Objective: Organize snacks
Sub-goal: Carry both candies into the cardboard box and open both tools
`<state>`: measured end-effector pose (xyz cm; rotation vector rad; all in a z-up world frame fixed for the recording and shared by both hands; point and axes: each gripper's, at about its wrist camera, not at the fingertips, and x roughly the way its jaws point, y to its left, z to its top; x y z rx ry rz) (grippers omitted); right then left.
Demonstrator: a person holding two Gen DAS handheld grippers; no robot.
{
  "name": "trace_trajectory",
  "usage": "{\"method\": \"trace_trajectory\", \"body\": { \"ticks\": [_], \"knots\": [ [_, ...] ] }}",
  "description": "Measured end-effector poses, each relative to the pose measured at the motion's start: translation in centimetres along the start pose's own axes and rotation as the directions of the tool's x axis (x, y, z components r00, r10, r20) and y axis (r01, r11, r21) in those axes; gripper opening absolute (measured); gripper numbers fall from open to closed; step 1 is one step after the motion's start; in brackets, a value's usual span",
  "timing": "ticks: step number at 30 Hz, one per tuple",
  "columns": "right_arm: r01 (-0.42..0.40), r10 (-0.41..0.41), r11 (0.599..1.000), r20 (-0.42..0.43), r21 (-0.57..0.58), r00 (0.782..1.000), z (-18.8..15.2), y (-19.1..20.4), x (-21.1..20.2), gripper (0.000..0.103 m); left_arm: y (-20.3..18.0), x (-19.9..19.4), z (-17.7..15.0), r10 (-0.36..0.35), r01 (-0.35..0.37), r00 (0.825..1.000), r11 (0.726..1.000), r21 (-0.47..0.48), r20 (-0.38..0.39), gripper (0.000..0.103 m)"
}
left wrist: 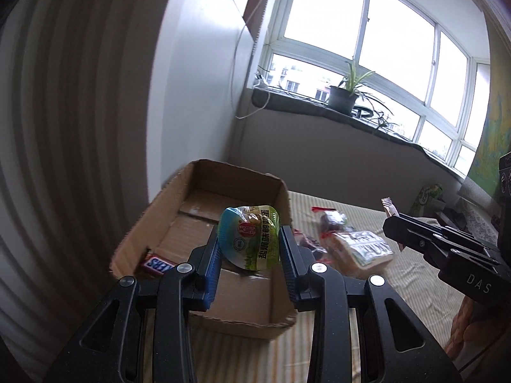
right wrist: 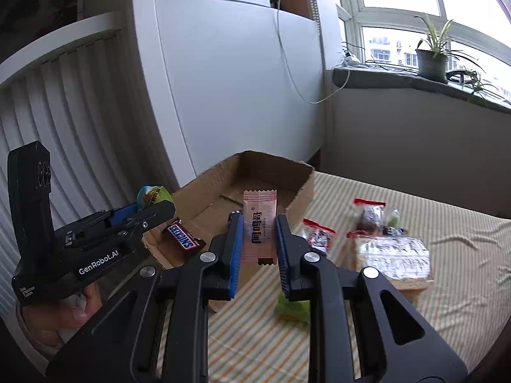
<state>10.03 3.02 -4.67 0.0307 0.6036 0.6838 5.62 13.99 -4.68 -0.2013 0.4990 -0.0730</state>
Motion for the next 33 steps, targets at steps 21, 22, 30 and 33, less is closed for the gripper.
{"method": "trace_trajectory", "body": {
  "ticks": [21, 22, 30, 33],
  "knots": [
    [-0.107, 0.107, 0.994, -0.136, 0.008, 0.985, -1.4, 1.3, 8.9, 0.045, 4.3, 4.1, -0.9, 0.095, -0.102, 0.988, 0.993, -0.062, -0.119, 0.059],
    [-0.103, 0.104, 0.995, -0.13, 0.014, 0.986, -1.5, 1.2, 8.6, 0.051, 4.4, 4.0, -1.2, 0.108, -0.117, 0.987, 0.991, -0.069, -0.122, 0.064],
    [-0.056, 0.055, 0.998, -0.1, -0.007, 0.993, -2.3, 1.1, 5.2, 0.064, 4.3, 1.9, -1.3, 0.125, -0.136, 0.986, 0.986, -0.099, -0.107, 0.071],
    [-0.034, 0.033, 0.999, -0.073, -0.019, 0.997, -2.6, 1.4, 3.8, 0.073, 4.8, 1.0, -1.2, 0.135, -0.147, 0.985, 0.982, -0.117, -0.108, 0.071]
  ]
}}
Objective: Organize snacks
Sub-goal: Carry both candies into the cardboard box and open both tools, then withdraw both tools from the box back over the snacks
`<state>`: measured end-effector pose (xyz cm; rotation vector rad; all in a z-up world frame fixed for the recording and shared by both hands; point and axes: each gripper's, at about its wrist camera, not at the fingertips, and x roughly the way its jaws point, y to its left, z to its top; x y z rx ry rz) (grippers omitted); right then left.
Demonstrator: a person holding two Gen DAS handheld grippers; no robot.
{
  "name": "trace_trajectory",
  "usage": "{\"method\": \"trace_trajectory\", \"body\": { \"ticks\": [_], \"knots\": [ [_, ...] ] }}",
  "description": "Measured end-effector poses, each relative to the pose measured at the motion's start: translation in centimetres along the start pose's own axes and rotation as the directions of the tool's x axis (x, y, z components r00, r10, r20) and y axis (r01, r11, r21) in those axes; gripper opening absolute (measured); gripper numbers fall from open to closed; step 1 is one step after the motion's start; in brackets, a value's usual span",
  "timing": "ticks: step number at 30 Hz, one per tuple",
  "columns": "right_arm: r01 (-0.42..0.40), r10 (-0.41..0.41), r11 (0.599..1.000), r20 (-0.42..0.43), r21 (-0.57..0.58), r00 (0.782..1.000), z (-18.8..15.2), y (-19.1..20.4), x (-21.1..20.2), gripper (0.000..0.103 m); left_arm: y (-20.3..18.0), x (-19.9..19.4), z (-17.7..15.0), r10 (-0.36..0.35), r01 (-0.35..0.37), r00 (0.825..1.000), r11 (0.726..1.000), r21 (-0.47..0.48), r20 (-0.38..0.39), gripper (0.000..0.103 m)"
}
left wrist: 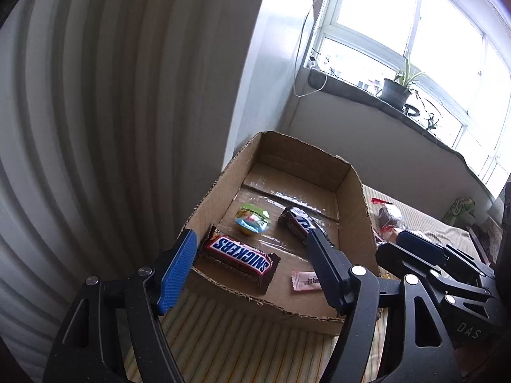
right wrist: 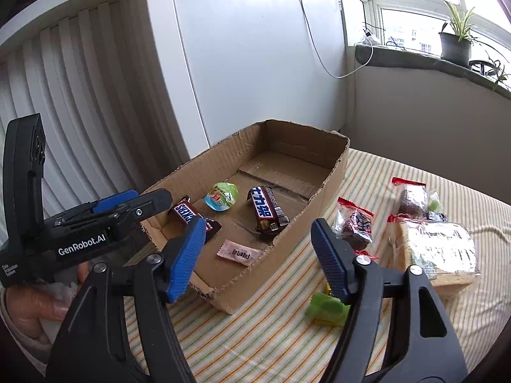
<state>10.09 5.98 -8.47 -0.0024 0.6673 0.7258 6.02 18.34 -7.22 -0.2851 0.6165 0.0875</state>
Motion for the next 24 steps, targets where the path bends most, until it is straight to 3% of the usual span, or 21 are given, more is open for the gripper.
{"method": "trace_trajectory", "body": {
  "ticks": [7, 11, 17, 24],
  "knots": [
    [-0.015, 0.015, 0.999, 0.004, 0.045, 1.0, -1.7, -0.1, -2.4, 0.074, -0.7, -2.5, -0.4, 0.017, -0.017, 1.0, 1.0, 0.011, 0.02, 0.071],
    [0.033, -0.033, 0.998, -0.001, 0.051, 0.999, -3.3, -1.0, -3.9, 0.086, -1.9, -3.2, -0.7, 0.029, -0.03, 0.999, 0.999, 0.039, 0.022, 0.072],
    [0.113, -0.113, 0.987, -0.009, 0.113, 0.994, -5.9, -4.6, -7.1, 0.087, -5.6, -3.4, -1.7, 0.019, -0.02, 1.0, 0.994, 0.106, 0.008, 0.072],
    [0.192, -0.2, 0.967, 0.028, 0.166, 0.979, -7.6, -8.7, -11.5, 0.087, -11.5, -3.4, -3.3, -0.045, 0.048, 0.999, 0.975, 0.217, -0.016, 0.072]
  ]
}}
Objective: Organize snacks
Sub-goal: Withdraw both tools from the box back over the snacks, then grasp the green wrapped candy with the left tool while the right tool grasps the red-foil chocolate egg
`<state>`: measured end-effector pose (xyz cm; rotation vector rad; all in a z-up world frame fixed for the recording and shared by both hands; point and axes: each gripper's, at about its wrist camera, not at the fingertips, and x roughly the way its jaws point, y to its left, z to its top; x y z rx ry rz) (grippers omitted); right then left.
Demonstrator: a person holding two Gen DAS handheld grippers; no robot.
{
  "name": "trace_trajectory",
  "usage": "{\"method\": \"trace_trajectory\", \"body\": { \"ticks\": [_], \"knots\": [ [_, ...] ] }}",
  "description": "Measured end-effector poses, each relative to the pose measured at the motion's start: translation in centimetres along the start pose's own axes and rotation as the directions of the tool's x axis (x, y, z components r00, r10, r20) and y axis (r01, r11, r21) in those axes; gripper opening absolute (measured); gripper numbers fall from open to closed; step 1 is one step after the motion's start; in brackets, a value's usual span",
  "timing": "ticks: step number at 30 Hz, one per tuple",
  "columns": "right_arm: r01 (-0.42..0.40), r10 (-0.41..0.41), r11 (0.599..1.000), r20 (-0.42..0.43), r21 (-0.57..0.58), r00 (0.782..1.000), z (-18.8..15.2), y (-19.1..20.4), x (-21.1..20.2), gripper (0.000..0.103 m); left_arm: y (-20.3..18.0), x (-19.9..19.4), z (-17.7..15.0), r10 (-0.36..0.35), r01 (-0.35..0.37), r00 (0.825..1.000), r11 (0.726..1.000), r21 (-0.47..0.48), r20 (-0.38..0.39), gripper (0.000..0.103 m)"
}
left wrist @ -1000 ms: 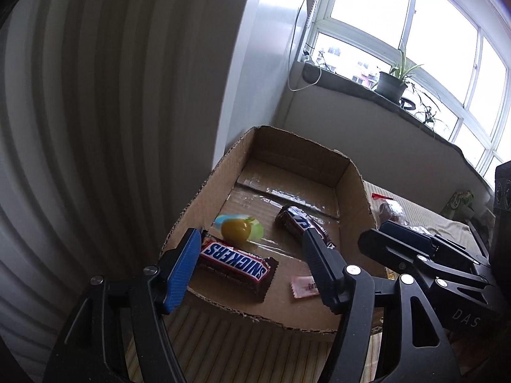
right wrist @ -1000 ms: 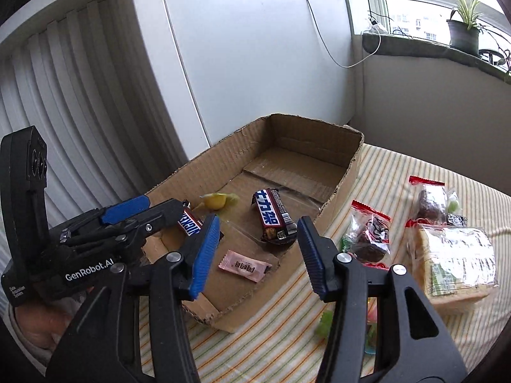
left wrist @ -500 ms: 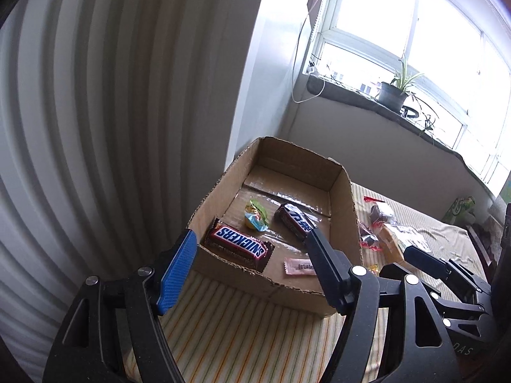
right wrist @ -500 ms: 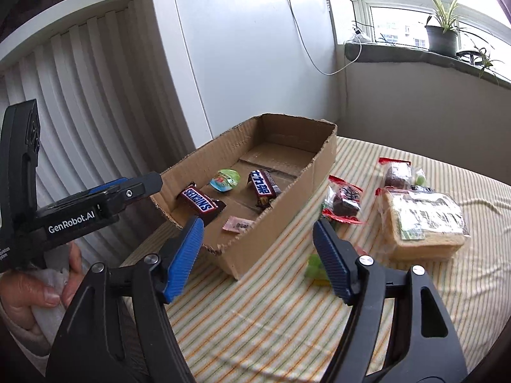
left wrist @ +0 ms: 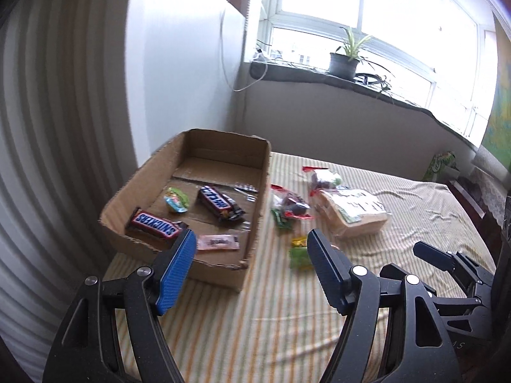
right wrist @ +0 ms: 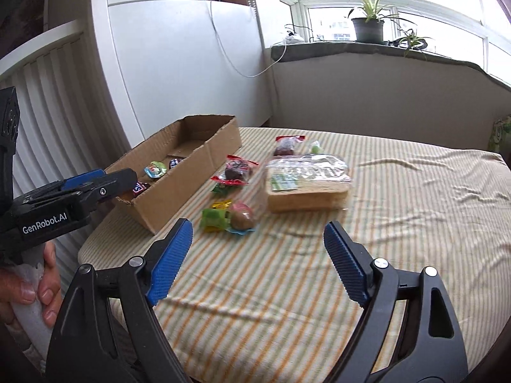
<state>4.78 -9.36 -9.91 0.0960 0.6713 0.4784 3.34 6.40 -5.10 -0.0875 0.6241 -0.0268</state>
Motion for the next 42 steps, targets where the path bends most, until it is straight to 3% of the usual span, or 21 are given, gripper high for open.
{"method": "trace_trajectory", "body": {
  "ticks": [7, 16, 22, 26, 32, 39, 42],
  "knots": [
    [0.027, -0.028, 0.999, 0.031, 0.043, 0.999, -0.2, -2.8, -1.8, 0.087, -3.8, 0.2, 0.3, -0.032, 0.032, 0.999, 0.996, 0.08, -0.004, 0.072],
    [0.029, -0.029, 0.999, 0.002, 0.042, 1.0, -0.3, -3.3, -0.8, 0.087, -4.9, 0.9, -0.6, -0.035, 0.039, 0.999, 0.995, 0.094, -0.038, 0.072],
    [0.007, -0.008, 1.0, -0.104, -0.009, 0.995, 0.1, -3.5, 2.3, 0.087, -4.6, 3.0, -1.8, -0.054, 0.061, 0.995, 0.995, 0.076, -0.087, 0.072],
    [-0.048, 0.023, 0.992, -0.221, -0.112, 0.975, 0.2, -2.9, 5.7, 0.087, -4.6, 5.1, -3.2, -0.08, 0.09, 0.986, 0.994, 0.06, -0.145, 0.072],
    [-0.176, 0.086, 0.941, -0.301, -0.29, 0.95, 1.2, -0.9, 8.4, 0.087, -3.3, 7.6, -4.2, -0.155, 0.151, 0.963, 0.988, -0.034, -0.223, 0.072],
    [-0.302, 0.149, 0.85, -0.353, -0.431, 0.924, 2.1, 0.9, 10.7, 0.086, -1.0, 8.4, -2.1, -0.247, 0.21, 0.946, 0.96, -0.186, -0.21, 0.072],
    [-0.335, 0.156, 0.809, -0.374, -0.483, 0.914, 2.0, 2.0, 11.4, 0.078, -1.3, 8.7, -2.0, -0.261, 0.222, 0.94, 0.957, -0.188, -0.221, 0.072]
  ]
}}
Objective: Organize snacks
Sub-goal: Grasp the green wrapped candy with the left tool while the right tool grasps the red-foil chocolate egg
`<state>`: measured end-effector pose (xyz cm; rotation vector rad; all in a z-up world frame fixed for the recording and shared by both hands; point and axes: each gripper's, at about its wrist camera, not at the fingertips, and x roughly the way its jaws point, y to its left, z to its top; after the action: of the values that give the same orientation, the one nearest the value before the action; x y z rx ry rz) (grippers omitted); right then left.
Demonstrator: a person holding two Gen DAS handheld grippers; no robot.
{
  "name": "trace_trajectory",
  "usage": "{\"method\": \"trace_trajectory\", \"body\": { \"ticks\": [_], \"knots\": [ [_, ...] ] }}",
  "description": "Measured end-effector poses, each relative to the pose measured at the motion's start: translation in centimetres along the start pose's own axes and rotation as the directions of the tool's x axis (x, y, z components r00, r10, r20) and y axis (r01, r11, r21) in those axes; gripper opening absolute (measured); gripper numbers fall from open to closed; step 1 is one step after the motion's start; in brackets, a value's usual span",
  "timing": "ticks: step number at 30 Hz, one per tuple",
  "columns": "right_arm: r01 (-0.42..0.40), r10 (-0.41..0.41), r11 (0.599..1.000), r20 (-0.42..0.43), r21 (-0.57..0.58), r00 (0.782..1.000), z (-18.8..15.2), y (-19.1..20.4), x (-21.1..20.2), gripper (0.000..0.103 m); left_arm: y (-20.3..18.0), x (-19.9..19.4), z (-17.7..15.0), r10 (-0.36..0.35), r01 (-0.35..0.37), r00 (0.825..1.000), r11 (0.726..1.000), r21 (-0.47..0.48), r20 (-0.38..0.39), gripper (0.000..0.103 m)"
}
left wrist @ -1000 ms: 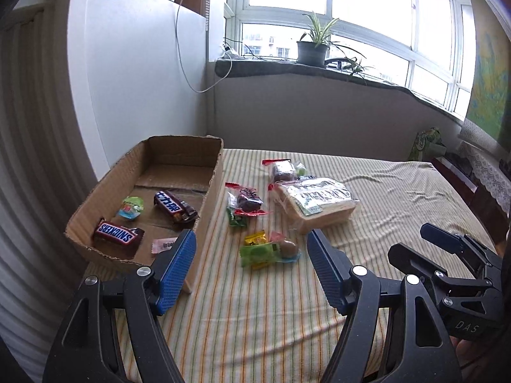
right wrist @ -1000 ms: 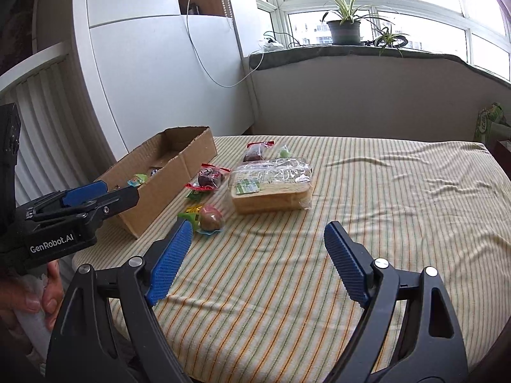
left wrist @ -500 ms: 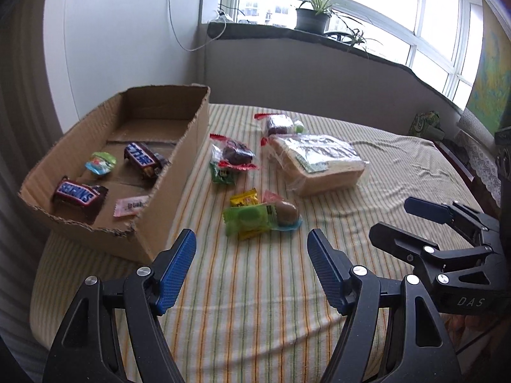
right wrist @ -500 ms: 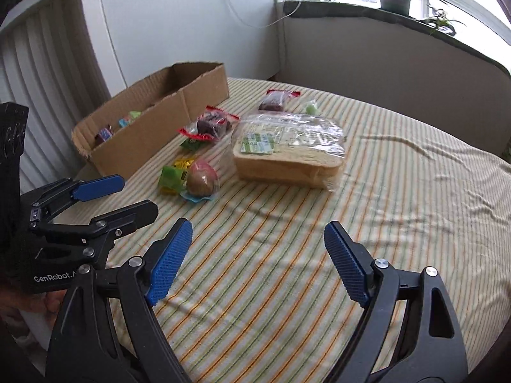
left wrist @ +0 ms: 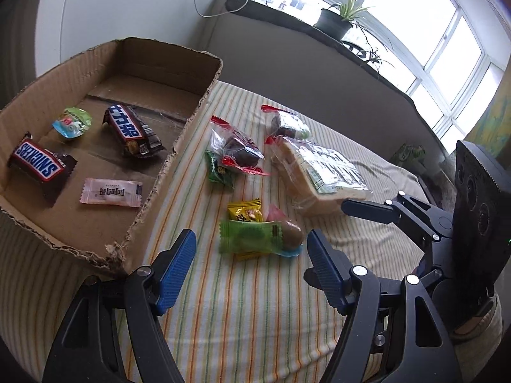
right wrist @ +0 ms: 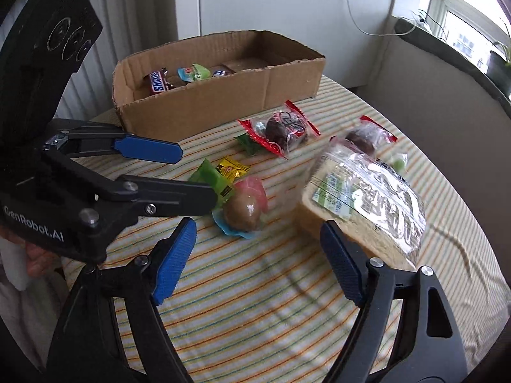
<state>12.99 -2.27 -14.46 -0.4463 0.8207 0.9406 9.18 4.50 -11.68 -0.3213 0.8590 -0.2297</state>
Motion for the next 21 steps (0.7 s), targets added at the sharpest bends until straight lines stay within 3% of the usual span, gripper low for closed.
{"method": "trace_trajectory", "body": {
  "ticks": [6, 9, 10, 12, 14, 21],
  "knots": [
    [-0.011, 0.011, 0.998, -0.017, -0.055, 1.0, 0.4, 0.8, 1.5, 0.07, -0.4, 1.2, -0.2, 0.015, -0.015, 1.0, 1.0, -0.008, -0.015, 0.072],
    [-0.023, 0.022, 0.998, -0.023, -0.053, 0.999, 0.4, 0.8, 2.0, 0.045, -0.3, 1.5, -0.2, 0.014, -0.014, 1.0, 1.0, -0.024, -0.009, 0.07],
    [-0.024, 0.023, 0.998, -0.019, -0.049, 1.0, 0.4, 0.9, 2.1, 0.043, -0.3, 1.6, -0.2, 0.02, -0.02, 1.0, 0.999, -0.031, -0.002, 0.068],
    [-0.018, 0.017, 0.999, -0.01, -0.045, 1.0, 0.4, 1.1, 2.2, 0.042, -0.2, 1.9, -0.2, 0.031, -0.031, 1.0, 0.999, -0.036, -0.001, 0.053],
    [-0.011, 0.011, 0.999, -0.002, -0.04, 1.0, 0.2, 1.1, 2.0, 0.041, -0.2, 2.0, -0.3, 0.044, -0.044, 0.999, 0.999, -0.03, -0.002, 0.027],
    [0.028, -0.028, 1.0, 0.032, 0.013, 0.999, -1.3, 1.1, -0.1, 0.031, -0.6, 1.5, -0.8, 0.028, -0.028, 1.0, 1.0, -0.009, 0.013, 0.018]
  ]
}}
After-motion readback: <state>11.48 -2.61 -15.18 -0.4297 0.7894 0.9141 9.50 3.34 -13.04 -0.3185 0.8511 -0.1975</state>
